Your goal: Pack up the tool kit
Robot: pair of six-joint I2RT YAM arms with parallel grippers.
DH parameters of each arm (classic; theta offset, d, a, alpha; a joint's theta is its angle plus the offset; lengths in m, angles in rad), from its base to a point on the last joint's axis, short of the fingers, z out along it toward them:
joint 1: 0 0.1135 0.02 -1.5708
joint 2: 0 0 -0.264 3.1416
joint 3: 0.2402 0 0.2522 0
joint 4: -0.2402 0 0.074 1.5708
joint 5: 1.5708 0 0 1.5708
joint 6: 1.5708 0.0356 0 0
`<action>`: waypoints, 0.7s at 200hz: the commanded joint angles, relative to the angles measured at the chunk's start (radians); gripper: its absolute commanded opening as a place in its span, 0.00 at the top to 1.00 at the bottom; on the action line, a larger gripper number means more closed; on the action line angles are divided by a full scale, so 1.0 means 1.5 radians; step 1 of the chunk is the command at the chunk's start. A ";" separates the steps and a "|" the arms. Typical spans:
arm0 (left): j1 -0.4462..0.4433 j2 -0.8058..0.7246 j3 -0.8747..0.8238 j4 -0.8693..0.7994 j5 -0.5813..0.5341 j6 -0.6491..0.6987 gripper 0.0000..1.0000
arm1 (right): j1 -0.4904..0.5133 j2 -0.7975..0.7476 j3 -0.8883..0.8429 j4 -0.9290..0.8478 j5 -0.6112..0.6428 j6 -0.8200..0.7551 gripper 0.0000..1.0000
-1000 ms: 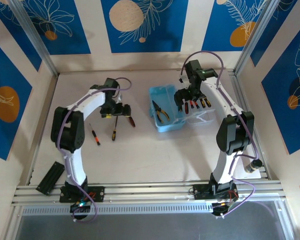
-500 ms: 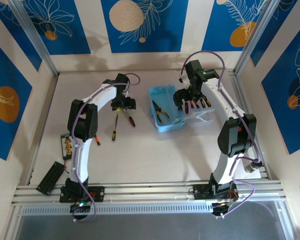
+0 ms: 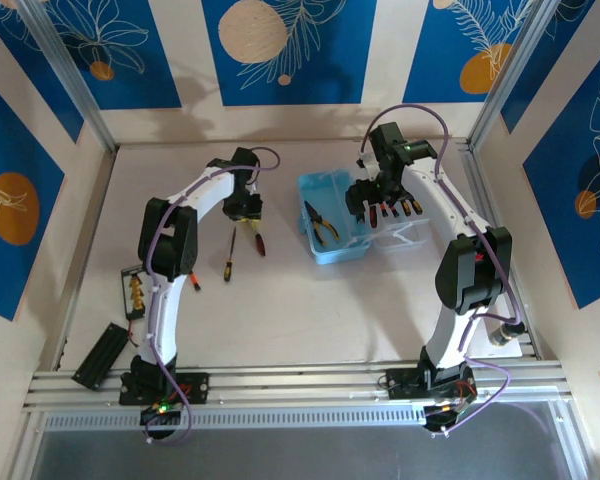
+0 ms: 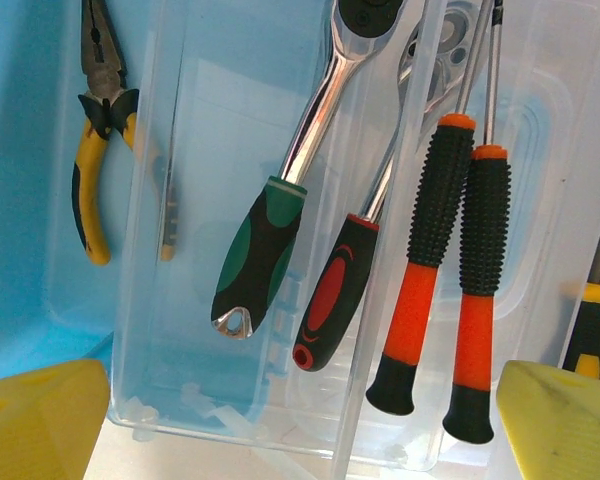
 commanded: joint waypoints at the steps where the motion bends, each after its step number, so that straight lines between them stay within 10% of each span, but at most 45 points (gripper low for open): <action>1: -0.008 0.026 -0.008 -0.014 0.026 0.004 0.80 | -0.001 -0.027 -0.005 0.000 -0.024 0.012 0.01; 53: -0.007 -0.023 -0.040 -0.021 0.038 0.022 1.00 | 0.007 -0.030 -0.001 -0.001 -0.050 0.019 0.01; 140: -0.004 -0.160 -0.028 -0.023 0.168 0.030 1.00 | 0.049 -0.036 0.011 0.021 -0.127 0.047 0.01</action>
